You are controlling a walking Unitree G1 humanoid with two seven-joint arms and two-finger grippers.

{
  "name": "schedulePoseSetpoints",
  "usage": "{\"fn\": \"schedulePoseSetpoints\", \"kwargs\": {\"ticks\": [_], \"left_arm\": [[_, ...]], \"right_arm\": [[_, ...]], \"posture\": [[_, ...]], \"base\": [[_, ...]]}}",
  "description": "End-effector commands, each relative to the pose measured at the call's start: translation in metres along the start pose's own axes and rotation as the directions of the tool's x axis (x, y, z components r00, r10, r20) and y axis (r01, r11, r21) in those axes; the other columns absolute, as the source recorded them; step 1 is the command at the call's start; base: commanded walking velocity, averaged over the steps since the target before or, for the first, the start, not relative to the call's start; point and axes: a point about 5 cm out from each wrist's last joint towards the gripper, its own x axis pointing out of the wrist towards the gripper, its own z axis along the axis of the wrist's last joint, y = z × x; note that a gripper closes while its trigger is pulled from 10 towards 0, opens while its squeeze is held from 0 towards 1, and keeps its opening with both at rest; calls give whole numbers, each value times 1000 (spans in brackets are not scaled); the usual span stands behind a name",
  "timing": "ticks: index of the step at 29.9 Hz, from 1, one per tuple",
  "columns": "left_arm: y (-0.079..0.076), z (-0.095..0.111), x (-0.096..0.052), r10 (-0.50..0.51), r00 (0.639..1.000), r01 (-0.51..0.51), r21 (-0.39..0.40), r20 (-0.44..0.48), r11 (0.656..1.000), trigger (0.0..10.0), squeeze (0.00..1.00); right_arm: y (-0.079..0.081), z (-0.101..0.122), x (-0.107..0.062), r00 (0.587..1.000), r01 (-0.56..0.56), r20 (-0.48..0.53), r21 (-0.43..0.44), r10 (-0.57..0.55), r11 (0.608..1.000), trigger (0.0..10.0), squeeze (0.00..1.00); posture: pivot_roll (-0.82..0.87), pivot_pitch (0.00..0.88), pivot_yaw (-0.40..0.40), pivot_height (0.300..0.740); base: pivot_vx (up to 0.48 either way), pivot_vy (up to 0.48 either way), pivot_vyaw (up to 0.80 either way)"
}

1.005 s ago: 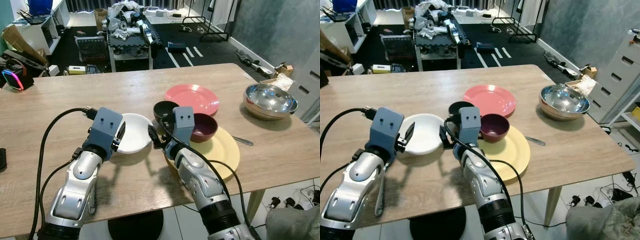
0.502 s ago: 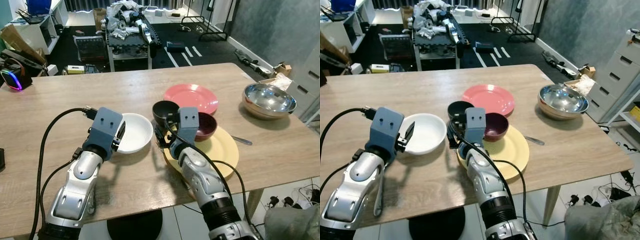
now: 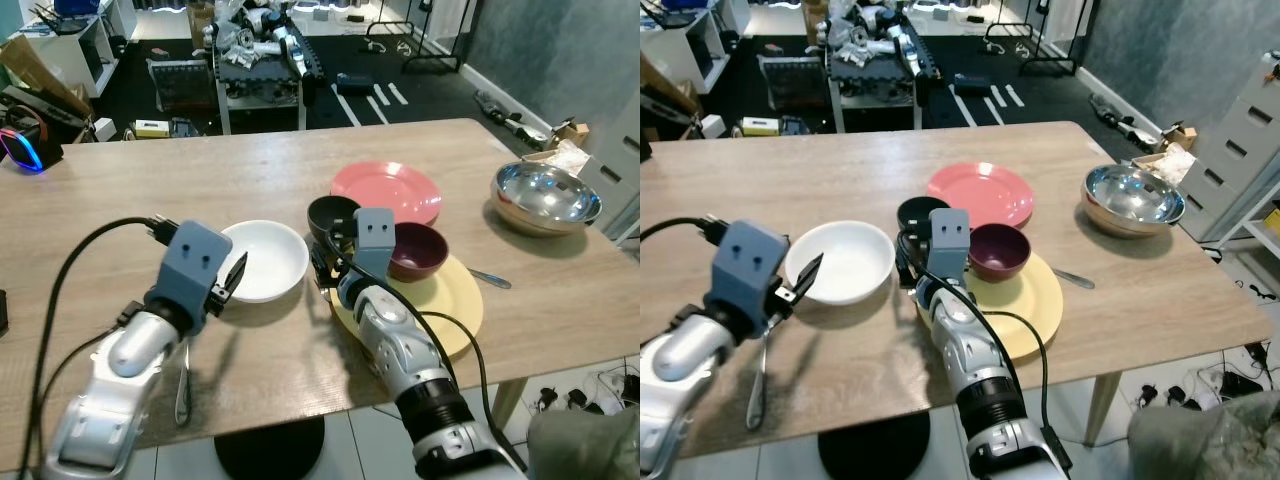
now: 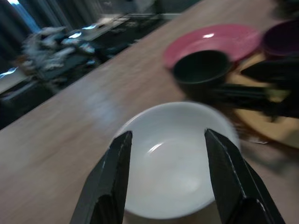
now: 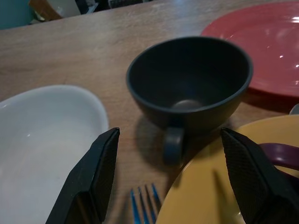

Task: Setting the table

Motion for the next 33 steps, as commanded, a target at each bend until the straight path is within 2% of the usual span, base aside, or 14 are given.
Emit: {"fn": "schedulePoseSetpoints", "kwargs": {"ticks": [1, 8, 11, 15, 21, 22, 23, 25, 27, 28, 29, 30, 33], "left_arm": [[-2, 6, -3, -76, 997, 76, -25, 8, 997, 10000, 0], [-3, 20, -5, -179, 983, 181, -61, 39, 982, 10000, 0], [-5, 19, -7, -207, 978, 209, -105, 29, 972, 10000, 0], [-9, 10, -18, -252, 967, 244, -184, -21, 952, 10000, 0], [-8, 5, -23, -247, 967, 231, -195, -62, 953, 10000, 0], [-8, 5, -23, -246, 967, 229, -195, -64, 954, 10000, 0], [-7, 5, -23, -246, 967, 229, -198, -66, 953, 10000, 0], [-7, 6, -25, -242, 968, 224, -205, -70, 953, 10000, 0], [-7, 7, -26, -239, 968, 219, -209, -75, 953, 10000, 0], [-7, 7, -27, -237, 968, 217, -213, -77, 953, 10000, 0], [-7, 7, -27, -237, 968, 215, -216, -80, 952, 10000, 0], [-7, 7, -27, -234, 969, 212, -219, -83, 953, 10000, 0], [-7, 6, -27, -231, 969, 207, -222, -87, 953, 10000, 0]], "right_arm": [[-3, 1, 2, 1000, 19, 10, -8, -18, 1000, 10000, 0], [-4, 2, 2, 999, 23, 26, -35, -22, 999, 10000, 0], [-1, 0, 1, 1000, 6, 28, -67, -4, 998, 10000, 0], [6, -7, -1, 999, -25, 25, -106, 28, 994, 10000, 0], [8, -12, -2, 999, -33, 16, -105, 35, 994, 9725, 0], [9, -13, -1, 999, -33, 15, -104, 35, 994, 9020, 0], [9, -14, -1, 999, -33, 15, -103, 34, 994, 9020, 0], [10, -15, -1, 1000, -25, 15, -110, 27, 994, 6667, 0], [10, -15, 0, 1000, -18, 16, -114, 20, 993, 6667, 0], [10, -15, 0, 1000, -15, 19, -114, 18, 993, 4784, 0], [10, -15, 0, 1000, -14, 21, -114, 16, 993, 4784, 0], [9, -14, 0, 1000, -5, 25, -114, 8, 993, 2588, 0], [7, -14, 0, 999, 13, 31, -113, -10, 993, 2745, 0]], "posture": [[84, 102, 59, 740], [86, 102, 67, 740], [86, 102, 69, 740], [89, 104, 69, 740], [104, 105, 65, 740], [112, 108, 64, 740], [112, 108, 64, 740], [118, 113, 62, 740], [118, 114, 61, 740], [119, 117, 62, 740], [119, 117, 62, 740], [122, 121, 62, 740], [124, 123, 63, 740]], "base": [[0, 0, 0], [0, 0, 0], [0, 0, 0], [0, 0, 0], [0, 0, 0], [0, 0, 0], [0, 0, 0], [0, 0, 0], [0, 0, 0], [0, 0, 0], [0, 0, 0], [0, 0, 0], [0, 0, 0]]}}
